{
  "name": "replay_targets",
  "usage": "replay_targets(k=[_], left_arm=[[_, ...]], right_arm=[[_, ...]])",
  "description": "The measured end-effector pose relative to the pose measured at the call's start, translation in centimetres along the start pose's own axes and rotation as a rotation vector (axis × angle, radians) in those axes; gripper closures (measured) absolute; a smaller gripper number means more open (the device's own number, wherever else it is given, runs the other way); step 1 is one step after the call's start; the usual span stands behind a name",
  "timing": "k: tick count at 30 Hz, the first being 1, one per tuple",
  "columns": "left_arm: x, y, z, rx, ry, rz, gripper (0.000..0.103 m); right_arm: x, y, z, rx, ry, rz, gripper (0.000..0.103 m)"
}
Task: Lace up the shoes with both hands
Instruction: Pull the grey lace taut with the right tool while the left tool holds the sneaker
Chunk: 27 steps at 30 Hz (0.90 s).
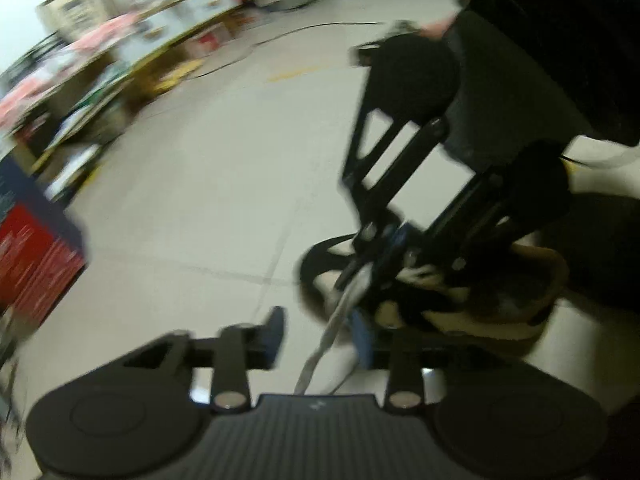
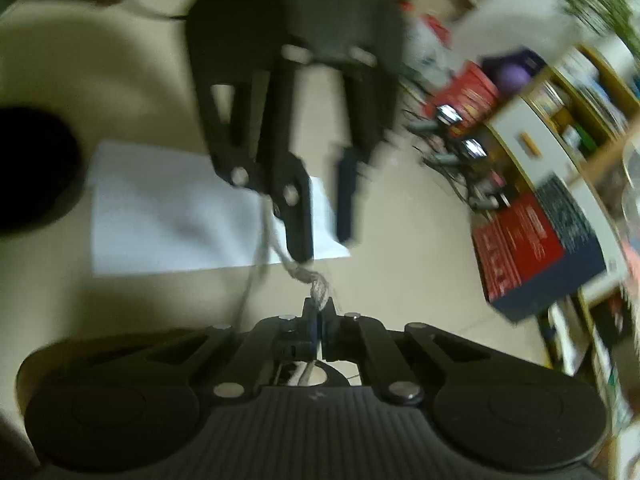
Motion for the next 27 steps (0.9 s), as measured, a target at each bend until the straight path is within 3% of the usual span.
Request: replay_targets(k=[2, 5, 7, 9, 10, 12, 14, 19, 21, 25, 27], left_arm=[[-0.8, 0.3, 0.5, 0.012, -0.055, 0.051, 0.060], [-1.4, 0.0, 2.0, 0.068, -0.053, 0.095, 0.065], [-1.7, -0.5, 3.0, 0.103, -0.061, 0.115, 0.079], [-2.1, -0.7, 3.4, 0.124, -0.082, 0.131, 0.082], [-2.2, -0.8, 3.5, 0.132, -0.089, 0.147, 0.089], [-2.2, -1.1, 3.7, 0.154, -0.076, 0.167, 0.095], [-1.5, -1.3, 3.9, 0.176, -0.011, 0.174, 0.098], [-1.0, -1.4, 3.3, 0.176, 0.066, 0.163, 0.100], [-0.6, -1.2, 3.3, 0.175, 0.124, 0.186, 0.100], [1.8, -0.4, 1.6, 0.139, 0.465, 0.045, 0.101], [1.8, 0.2, 0.6, 0.105, 0.573, 0.017, 0.100]], right_arm=[[0.7, 0.0, -0.3, 0.000, -0.005, -0.071, 0.100], [1.0, -0.3, -0.5, 0.000, -0.044, -0.139, 0.100], [1.4, -0.5, -0.4, 0.007, -0.090, -0.223, 0.100], [2.2, -0.9, -0.6, 0.011, -0.116, -0.292, 0.100], [2.9, -1.0, -0.9, 0.010, -0.126, -0.319, 0.100], [3.3, -1.1, -1.4, 0.002, -0.133, -0.343, 0.100], [3.4, -1.2, -1.3, -0.002, -0.149, -0.353, 0.100], [3.1, -1.6, -1.4, 0.004, -0.202, -0.364, 0.100], [2.8, -1.6, -1.3, 0.007, -0.216, -0.361, 0.100], [1.4, -2.1, -0.9, 0.055, -0.299, -0.234, 0.099], [0.3, -1.7, -0.6, 0.057, -0.308, -0.094, 0.099]])
Point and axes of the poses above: each gripper's, at about its wrist camera, not at the fingertips, and z roughly the way its jaws point, x to its left, y to its top, the point moved 8 cm from there along z, roughly the way its jaws point, and after that the axes turned 1 degree about -z, right-handed, at the moved point
